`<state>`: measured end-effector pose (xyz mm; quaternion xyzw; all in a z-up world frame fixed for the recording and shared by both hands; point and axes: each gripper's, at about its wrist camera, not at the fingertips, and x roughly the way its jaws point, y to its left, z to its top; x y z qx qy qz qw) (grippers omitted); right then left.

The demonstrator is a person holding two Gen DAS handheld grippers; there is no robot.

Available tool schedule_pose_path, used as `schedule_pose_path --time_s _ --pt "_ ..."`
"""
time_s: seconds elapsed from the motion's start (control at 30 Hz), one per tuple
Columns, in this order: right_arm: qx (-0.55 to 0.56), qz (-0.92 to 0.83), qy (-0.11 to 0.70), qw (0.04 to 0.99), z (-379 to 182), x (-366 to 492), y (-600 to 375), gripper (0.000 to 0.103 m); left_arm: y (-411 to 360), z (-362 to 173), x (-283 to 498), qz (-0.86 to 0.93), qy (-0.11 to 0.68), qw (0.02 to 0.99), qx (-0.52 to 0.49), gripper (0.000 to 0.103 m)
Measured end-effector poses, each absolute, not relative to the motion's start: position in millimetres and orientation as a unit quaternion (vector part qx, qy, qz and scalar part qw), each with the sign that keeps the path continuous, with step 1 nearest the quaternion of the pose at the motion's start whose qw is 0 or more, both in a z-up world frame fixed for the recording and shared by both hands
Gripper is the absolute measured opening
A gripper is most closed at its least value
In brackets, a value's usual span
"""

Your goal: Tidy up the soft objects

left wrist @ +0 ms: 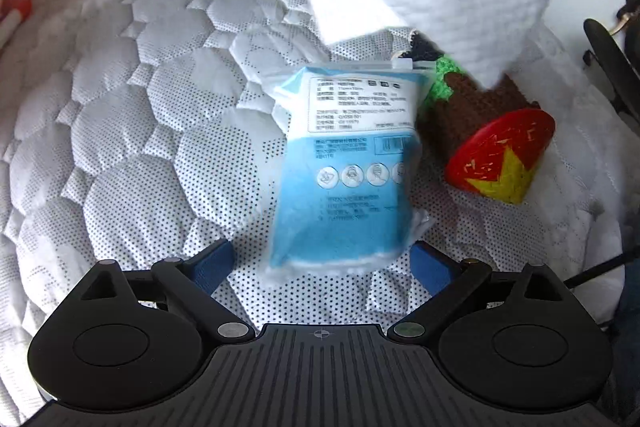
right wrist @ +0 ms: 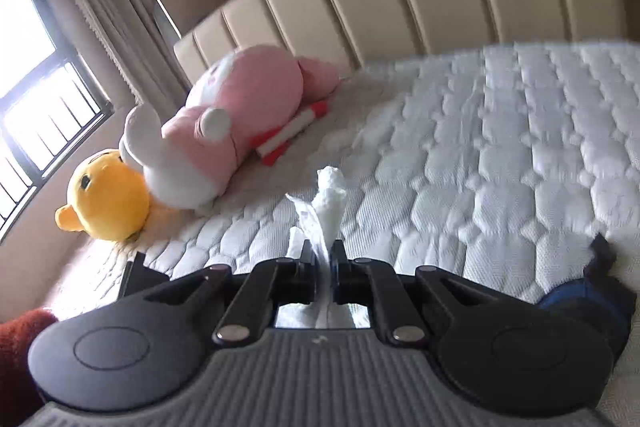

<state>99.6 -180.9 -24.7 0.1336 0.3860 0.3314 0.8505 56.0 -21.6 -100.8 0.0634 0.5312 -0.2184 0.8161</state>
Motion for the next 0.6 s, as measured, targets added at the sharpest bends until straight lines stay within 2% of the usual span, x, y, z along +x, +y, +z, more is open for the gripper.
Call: schedule_pose_path --time_s 0.13,0.23,0.4,0.6 --pt "0.163 0.346 0.439 0.813 -51 105 -177 0.009 -16 -100 61 -0.222 0.538 0.813 0.022 0.1" --pt "0.094 0.34 0.474 0.807 -69 101 -155 0.009 -8 -98 64 -0.216 0.543 0.811 -0.015 0.101" --pt "0.022 0.259 0.462 0.848 -66 102 -165 0.011 5 -97 64 -0.206 0.546 0.809 -0.073 0.101" --pt "0.049 0.212 0.484 0.847 -74 108 -186 0.011 31 -104 74 -0.163 0.548 0.789 -0.226 0.103"
